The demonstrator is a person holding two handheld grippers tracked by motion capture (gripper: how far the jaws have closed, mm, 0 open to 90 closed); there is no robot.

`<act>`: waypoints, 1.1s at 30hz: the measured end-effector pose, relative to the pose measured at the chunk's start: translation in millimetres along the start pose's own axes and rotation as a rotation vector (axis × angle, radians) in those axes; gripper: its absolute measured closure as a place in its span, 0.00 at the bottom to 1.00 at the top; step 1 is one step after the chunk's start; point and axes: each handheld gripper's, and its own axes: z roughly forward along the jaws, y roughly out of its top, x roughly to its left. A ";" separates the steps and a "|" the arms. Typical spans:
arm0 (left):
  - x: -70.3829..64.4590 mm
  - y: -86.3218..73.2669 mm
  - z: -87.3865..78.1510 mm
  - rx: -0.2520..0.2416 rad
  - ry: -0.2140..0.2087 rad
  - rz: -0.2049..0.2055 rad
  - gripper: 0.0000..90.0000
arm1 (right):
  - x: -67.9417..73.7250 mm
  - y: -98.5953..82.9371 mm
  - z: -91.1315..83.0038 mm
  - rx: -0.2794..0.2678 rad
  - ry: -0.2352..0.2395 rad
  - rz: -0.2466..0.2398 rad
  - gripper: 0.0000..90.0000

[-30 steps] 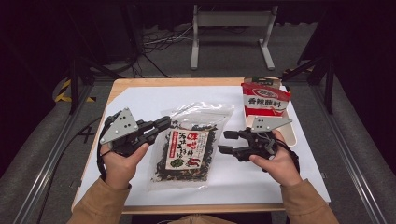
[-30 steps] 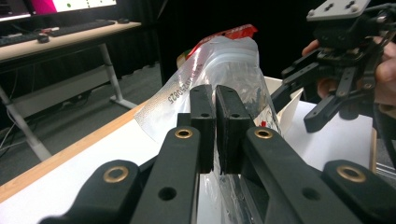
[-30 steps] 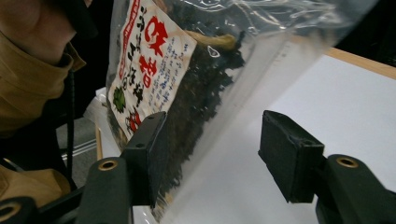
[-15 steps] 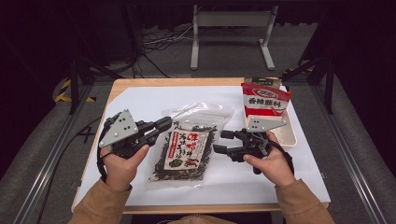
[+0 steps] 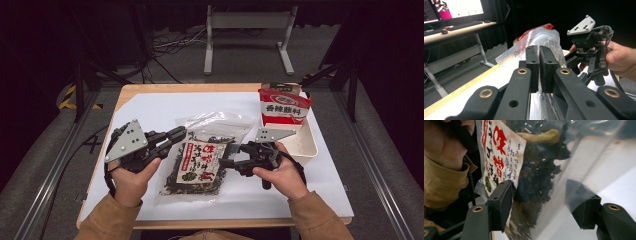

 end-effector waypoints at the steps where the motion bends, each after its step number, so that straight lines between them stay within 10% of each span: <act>1: -0.2 0.1 0.1 0.000 0.000 0.001 0.96 | -0.1 -0.7 1.8 -0.001 0.010 0.005 0.43; 10: 1.4 -1.4 0.9 -0.006 -0.005 -0.013 0.96 | 1.9 -5.4 16.5 0.018 0.060 -0.005 0.42; 33: 6.6 -3.4 -0.3 -0.010 -0.005 -0.030 0.94 | 7.6 1.2 3.2 0.073 0.107 -0.048 0.78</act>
